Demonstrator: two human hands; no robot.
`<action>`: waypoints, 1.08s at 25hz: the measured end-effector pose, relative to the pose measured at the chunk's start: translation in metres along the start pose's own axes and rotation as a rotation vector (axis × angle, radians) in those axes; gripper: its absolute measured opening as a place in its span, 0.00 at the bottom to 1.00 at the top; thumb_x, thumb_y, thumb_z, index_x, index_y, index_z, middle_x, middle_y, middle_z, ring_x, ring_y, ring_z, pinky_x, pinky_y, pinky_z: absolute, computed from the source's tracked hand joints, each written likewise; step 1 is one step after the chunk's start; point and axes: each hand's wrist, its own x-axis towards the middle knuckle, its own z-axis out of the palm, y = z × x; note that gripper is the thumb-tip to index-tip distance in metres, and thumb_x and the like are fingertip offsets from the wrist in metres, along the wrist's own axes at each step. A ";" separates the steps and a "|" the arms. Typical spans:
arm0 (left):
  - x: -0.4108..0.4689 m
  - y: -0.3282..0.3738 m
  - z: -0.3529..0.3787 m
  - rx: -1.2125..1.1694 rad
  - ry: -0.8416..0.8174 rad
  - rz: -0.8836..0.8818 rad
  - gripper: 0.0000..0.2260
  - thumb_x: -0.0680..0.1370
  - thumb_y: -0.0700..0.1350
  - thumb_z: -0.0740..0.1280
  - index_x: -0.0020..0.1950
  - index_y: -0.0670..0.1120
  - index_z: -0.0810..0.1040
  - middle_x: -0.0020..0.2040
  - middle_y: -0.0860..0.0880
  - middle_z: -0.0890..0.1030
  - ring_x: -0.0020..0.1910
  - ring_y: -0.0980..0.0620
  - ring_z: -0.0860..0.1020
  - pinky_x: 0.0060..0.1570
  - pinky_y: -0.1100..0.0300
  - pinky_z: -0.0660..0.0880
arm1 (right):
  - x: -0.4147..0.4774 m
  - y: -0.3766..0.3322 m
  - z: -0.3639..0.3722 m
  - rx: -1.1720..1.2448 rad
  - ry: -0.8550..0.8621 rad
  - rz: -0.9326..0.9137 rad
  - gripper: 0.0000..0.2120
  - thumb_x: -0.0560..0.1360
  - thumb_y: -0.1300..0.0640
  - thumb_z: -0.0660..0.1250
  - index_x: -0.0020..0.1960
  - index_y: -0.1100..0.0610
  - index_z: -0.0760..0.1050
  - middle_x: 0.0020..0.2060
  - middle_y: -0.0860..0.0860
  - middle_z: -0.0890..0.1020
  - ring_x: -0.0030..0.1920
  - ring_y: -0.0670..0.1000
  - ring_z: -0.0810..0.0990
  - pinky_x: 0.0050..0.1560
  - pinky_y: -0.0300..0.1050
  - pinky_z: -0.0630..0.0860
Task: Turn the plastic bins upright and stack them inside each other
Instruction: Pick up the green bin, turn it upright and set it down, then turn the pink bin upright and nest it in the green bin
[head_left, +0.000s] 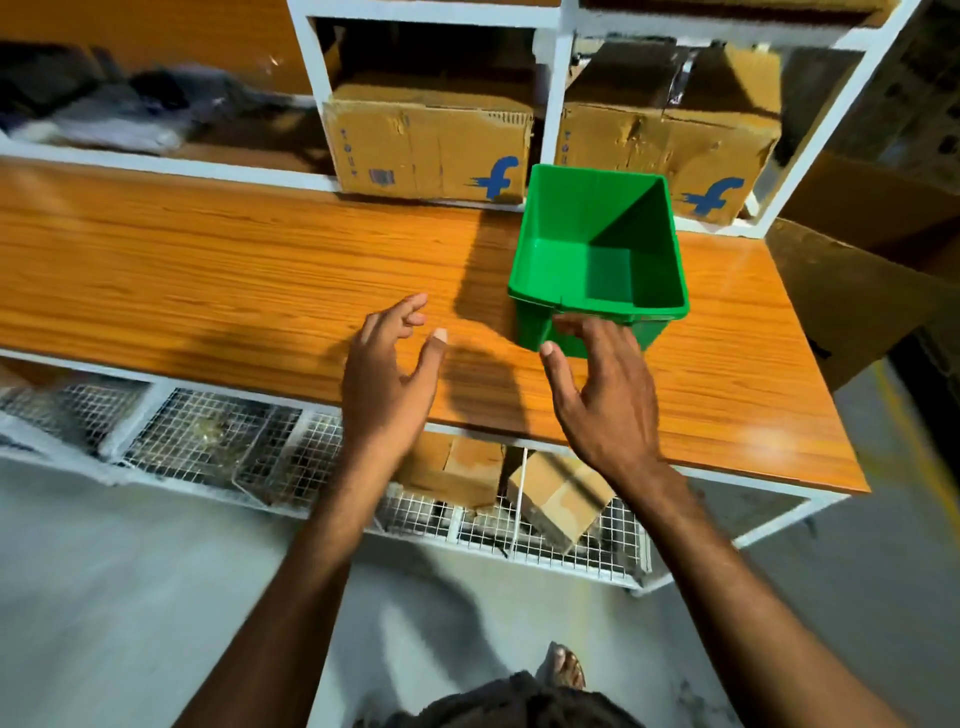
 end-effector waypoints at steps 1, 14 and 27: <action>-0.010 -0.007 -0.021 0.095 -0.014 0.037 0.19 0.78 0.53 0.66 0.70 0.56 0.76 0.63 0.54 0.79 0.62 0.52 0.77 0.61 0.52 0.74 | -0.010 -0.020 0.007 -0.029 -0.057 -0.026 0.16 0.83 0.47 0.64 0.66 0.53 0.76 0.58 0.51 0.82 0.60 0.55 0.77 0.59 0.52 0.74; -0.062 -0.142 -0.294 0.648 0.046 0.065 0.26 0.79 0.55 0.64 0.77 0.50 0.70 0.77 0.48 0.70 0.76 0.45 0.67 0.70 0.40 0.67 | -0.078 -0.282 0.167 0.152 -0.386 -0.183 0.25 0.83 0.45 0.64 0.77 0.50 0.67 0.70 0.50 0.76 0.69 0.52 0.71 0.66 0.50 0.71; 0.056 -0.241 -0.438 0.696 0.341 -0.074 0.20 0.81 0.54 0.65 0.72 0.52 0.75 0.70 0.52 0.78 0.71 0.51 0.74 0.67 0.49 0.70 | 0.019 -0.444 0.347 0.328 -0.460 -0.388 0.25 0.84 0.43 0.62 0.78 0.49 0.66 0.72 0.48 0.74 0.71 0.48 0.69 0.66 0.46 0.69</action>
